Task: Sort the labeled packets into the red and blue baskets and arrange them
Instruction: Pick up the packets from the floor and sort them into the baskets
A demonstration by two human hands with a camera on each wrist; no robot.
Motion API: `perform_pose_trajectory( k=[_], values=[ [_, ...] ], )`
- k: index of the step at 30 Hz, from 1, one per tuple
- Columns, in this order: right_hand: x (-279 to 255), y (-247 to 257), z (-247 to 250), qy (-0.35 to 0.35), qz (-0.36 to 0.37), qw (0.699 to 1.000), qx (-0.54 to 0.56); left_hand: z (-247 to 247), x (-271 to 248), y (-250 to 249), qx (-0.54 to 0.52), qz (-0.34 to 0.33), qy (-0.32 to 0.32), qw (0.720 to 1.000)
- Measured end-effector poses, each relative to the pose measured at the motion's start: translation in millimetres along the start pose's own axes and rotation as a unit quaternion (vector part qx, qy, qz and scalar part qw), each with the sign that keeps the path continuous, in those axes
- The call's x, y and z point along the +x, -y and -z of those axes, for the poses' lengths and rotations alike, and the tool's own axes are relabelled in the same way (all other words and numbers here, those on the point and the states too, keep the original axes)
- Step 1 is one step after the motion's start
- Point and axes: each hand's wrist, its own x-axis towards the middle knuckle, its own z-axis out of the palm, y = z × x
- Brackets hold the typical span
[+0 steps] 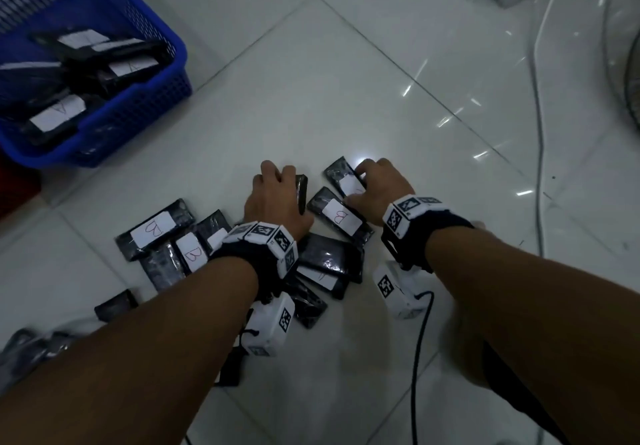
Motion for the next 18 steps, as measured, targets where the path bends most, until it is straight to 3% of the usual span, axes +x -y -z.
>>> perform_pose_trajectory(
  k=[4, 7, 8, 9, 11, 12, 14, 16, 17, 18],
  values=[
    [10, 3, 3, 0.016, 0.014, 1.0, 0.008, 1, 6, -1, -0.037, 0.037, -0.019, 0.998],
    [16, 7, 8, 0.014, 0.018, 0.999, 0.035, 5, 11, 10, -0.188, 0.09, -0.048, 0.977],
    [16, 12, 10, 0.003, 0.025, 0.999, 0.048, 10, 12, 15, -0.273, 0.118, -0.033, 0.954],
    [17, 17, 12, -0.012, 0.039, 0.997, 0.059, 15, 13, 18, -0.378, 0.151, -0.003, 0.913],
    [19, 35, 16, -0.034, 0.084, 0.993, 0.082, 32, 11, 25, -0.572, 0.22, 0.059, 0.788],
    [21, 46, 18, -0.039, 0.111, 0.989, 0.084, 42, 10, 30, -0.625, 0.239, 0.076, 0.74],
    [27, 72, 20, -0.045, 0.163, 0.983, 0.074, 59, 8, 48, -0.673, 0.257, 0.093, 0.687],
    [33, 102, 22, -0.046, 0.208, 0.975, 0.063, 76, 4, 70, -0.691, 0.257, 0.086, 0.67],
    [34, 117, 23, -0.042, 0.229, 0.971, 0.056, 85, 0, 81, -0.683, 0.249, 0.072, 0.683],
    [35, 131, 23, -0.039, 0.252, 0.966, 0.048, 93, -4, 91, -0.657, 0.239, 0.054, 0.713]
  ],
)
